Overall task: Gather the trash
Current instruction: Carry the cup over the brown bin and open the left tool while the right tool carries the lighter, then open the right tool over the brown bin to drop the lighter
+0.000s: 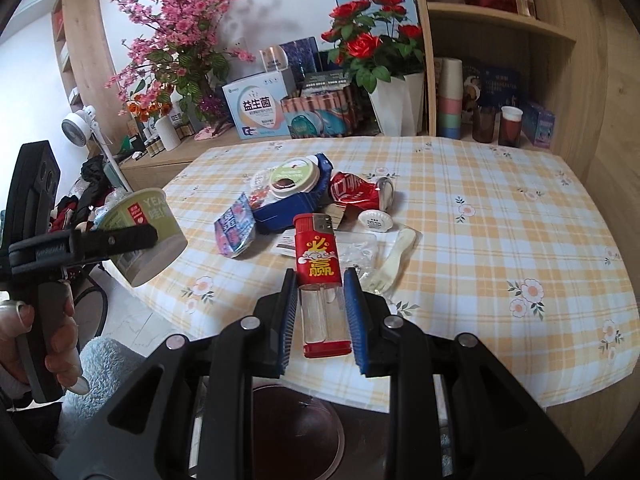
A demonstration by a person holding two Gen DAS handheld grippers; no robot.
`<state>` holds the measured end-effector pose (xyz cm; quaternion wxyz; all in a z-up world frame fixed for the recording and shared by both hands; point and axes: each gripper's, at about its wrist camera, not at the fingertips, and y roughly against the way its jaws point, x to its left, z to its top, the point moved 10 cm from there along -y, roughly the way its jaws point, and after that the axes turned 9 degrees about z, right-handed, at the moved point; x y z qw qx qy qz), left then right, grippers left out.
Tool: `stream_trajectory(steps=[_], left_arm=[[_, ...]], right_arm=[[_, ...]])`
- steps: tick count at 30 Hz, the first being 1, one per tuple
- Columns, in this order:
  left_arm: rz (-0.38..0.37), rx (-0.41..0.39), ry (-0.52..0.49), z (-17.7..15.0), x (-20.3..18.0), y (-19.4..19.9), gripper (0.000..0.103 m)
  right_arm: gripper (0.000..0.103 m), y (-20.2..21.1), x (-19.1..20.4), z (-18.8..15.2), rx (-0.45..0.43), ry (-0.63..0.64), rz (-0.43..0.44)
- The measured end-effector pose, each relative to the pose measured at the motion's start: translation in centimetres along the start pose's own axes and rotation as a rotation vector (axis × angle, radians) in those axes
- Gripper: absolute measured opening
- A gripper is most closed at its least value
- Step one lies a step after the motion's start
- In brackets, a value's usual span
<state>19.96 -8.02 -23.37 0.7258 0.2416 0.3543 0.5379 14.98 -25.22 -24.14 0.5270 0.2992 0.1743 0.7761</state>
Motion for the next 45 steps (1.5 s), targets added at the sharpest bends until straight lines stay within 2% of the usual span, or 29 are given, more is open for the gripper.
stream_trajectory(steps=[5, 13, 17, 20, 24, 29, 33, 37, 42, 45], left_arm=[[-0.005, 0.01, -0.119, -2.6, -0.5, 2.5, 0.085], [-0.04, 0.154, -0.235, -9.5, -1.7, 2.9, 0.085], [-0.066, 0.209, -0.226, -11.5, -2.2, 2.0, 0.085], [-0.09, 0.249, -0.215, -12.4, -2.9, 1.5, 0.09], [-0.1, 0.254, -0.227, -12.7, -3.6, 1.6, 0.094], [-0.044, 0.162, -0.183, -10.2, -1.9, 2.8, 0.095], [0.059, 0.0, -0.155, -6.8, 0.7, 5.3, 0.097], [0.141, -0.099, -0.123, -4.3, 3.1, 7.3, 0.097], [0.236, -0.188, -0.086, -2.2, 6.0, 9.2, 0.097], [0.263, -0.209, -0.065, -1.8, 7.5, 10.1, 0.097]], right_arm=[[0.027, 2.2, 1.6, -0.5, -0.018, 0.01, -0.001], [0.027, 4.7, 3.3, -1.2, -0.039, 0.033, 0.0], [0.027, 5.4, 3.6, -1.7, -0.041, 0.03, 0.003], [0.027, 5.7, 3.5, -1.9, -0.041, 0.032, 0.0], [0.027, 6.1, 3.4, -2.3, -0.04, 0.028, -0.002], [0.027, 6.0, 3.5, -2.8, -0.022, 0.033, 0.007], [0.027, 5.3, 4.2, -3.7, 0.014, 0.053, 0.02], [0.027, 4.4, 5.0, -4.7, 0.055, 0.066, 0.032], [0.027, 2.8, 6.3, -6.2, 0.115, 0.088, 0.054], [0.027, 2.0, 6.9, -7.1, 0.147, 0.095, 0.064]])
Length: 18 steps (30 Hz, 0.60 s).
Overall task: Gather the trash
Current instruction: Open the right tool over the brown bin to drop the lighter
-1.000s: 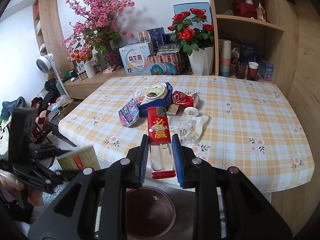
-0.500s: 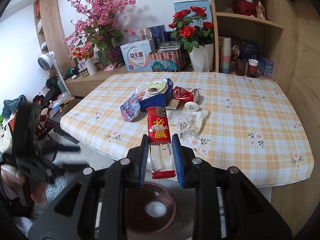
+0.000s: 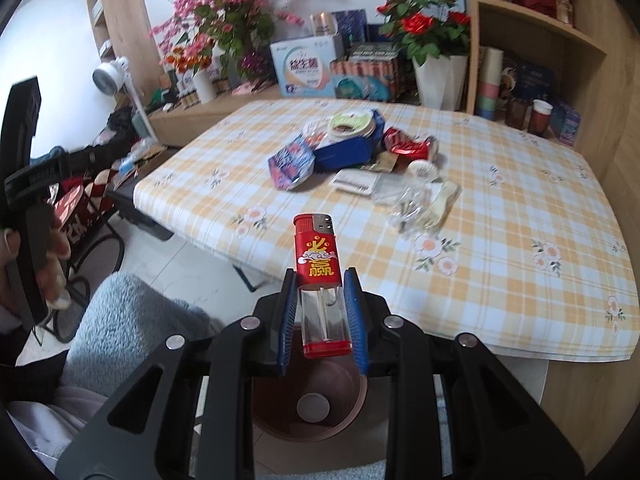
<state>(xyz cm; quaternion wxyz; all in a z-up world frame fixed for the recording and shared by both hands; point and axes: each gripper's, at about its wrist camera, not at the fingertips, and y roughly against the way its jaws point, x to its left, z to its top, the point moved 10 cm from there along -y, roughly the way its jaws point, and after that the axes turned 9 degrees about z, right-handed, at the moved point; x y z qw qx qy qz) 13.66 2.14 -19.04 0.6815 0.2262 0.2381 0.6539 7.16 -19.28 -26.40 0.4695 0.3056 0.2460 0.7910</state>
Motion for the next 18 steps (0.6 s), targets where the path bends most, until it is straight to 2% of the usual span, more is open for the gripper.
stream_trajectory(steps=[7, 10, 13, 15, 18], left_arm=[[0.032, 0.002, 0.039, -0.4, 2.3, 0.1, 0.097], [0.033, -0.001, 0.05, -0.5, 2.7, 0.1, 0.097], [0.041, -0.01, 0.045, -0.5, 2.8, 0.2, 0.097], [0.046, -0.01, 0.043, -0.6, 2.9, 0.1, 0.097], [0.049, -0.007, 0.046, -0.6, 2.9, -0.1, 0.097]], right_arm=[[0.027, -1.9, 1.5, -0.9, 0.054, 0.015, 0.034], [0.035, -2.2, 1.9, -0.8, 0.055, 0.015, 0.037], [0.052, -1.6, 1.3, -0.2, 0.024, 0.013, 0.001], [0.078, -1.0, 0.4, 0.3, -0.005, 0.0, -0.032], [0.095, 0.2, -1.5, 1.2, -0.052, -0.018, -0.102]])
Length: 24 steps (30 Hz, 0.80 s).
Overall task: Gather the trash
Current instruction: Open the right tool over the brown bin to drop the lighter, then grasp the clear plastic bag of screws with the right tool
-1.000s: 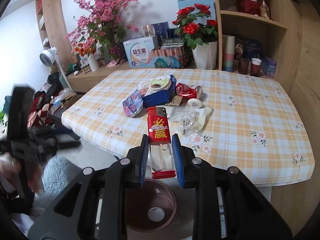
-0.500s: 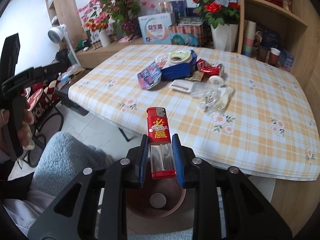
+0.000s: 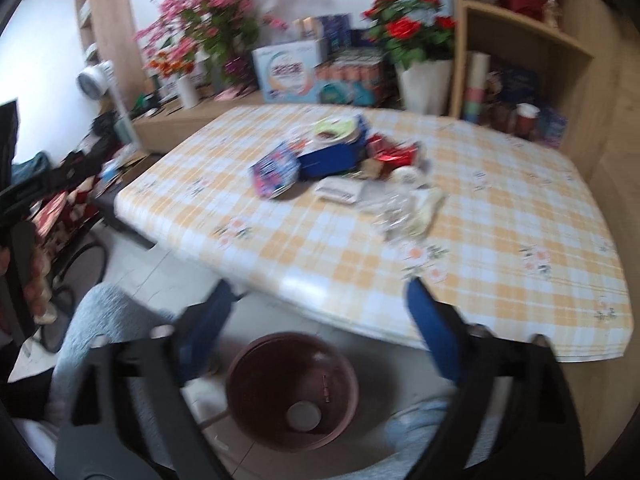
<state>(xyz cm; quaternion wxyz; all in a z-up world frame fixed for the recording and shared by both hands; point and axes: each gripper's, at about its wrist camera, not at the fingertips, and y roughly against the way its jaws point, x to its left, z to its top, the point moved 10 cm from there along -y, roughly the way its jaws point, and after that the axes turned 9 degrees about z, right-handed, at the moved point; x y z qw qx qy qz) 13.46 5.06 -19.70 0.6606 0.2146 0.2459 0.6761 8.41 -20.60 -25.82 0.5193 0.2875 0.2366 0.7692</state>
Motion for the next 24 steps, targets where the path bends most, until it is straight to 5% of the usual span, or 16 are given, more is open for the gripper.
stream_trajectory(steps=[10, 24], left_arm=[[0.018, -0.01, -0.017, 0.2, -0.2, -0.5, 0.097], [0.001, 0.005, -0.045, 0.8, -2.4, -4.0, 0.097]], right_arm=[[0.097, 2.0, -5.7, 1.1, -0.062, -0.066, -0.142], [0.097, -0.9, -7.8, 2.3, -0.037, -0.043, -0.139]])
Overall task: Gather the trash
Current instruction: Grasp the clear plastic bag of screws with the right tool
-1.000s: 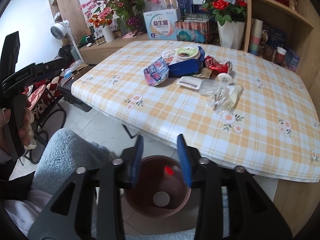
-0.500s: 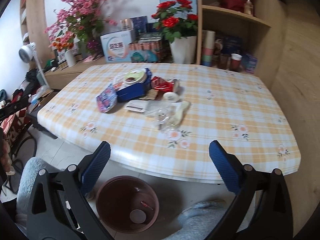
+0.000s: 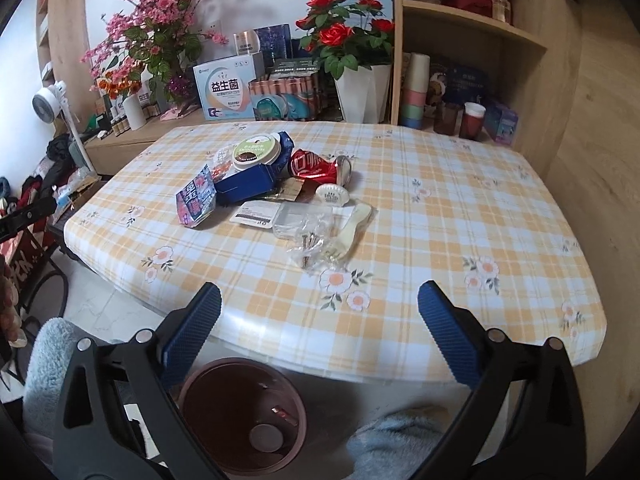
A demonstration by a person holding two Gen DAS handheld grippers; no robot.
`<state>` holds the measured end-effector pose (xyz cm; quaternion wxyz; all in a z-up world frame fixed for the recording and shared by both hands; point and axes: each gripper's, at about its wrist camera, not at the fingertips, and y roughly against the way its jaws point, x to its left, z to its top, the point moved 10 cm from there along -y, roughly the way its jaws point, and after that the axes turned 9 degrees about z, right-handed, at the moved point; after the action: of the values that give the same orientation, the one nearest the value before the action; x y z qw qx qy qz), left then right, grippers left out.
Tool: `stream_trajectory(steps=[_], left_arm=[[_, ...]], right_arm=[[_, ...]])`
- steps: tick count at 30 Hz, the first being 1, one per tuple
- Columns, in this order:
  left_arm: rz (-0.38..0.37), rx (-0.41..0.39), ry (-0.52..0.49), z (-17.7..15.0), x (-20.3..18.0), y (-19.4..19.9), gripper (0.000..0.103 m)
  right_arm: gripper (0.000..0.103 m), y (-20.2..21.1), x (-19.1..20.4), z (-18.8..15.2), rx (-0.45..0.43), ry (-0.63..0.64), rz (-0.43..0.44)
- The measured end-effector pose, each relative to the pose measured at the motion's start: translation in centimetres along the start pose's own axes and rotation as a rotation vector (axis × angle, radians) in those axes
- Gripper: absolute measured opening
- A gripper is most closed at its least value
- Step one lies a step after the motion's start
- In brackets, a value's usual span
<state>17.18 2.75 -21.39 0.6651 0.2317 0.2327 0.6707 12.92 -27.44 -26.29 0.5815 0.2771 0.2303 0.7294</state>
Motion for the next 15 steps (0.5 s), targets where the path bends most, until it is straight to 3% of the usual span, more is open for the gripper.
stream_trajectory(steps=[15], left_arm=[[-0.019, 0.004, -0.026, 0.3, -1.7, -4.0, 0.097]], right_arm=[[0.097, -3.9, -2.0, -0.2, 0.034, -0.037, 0.029]])
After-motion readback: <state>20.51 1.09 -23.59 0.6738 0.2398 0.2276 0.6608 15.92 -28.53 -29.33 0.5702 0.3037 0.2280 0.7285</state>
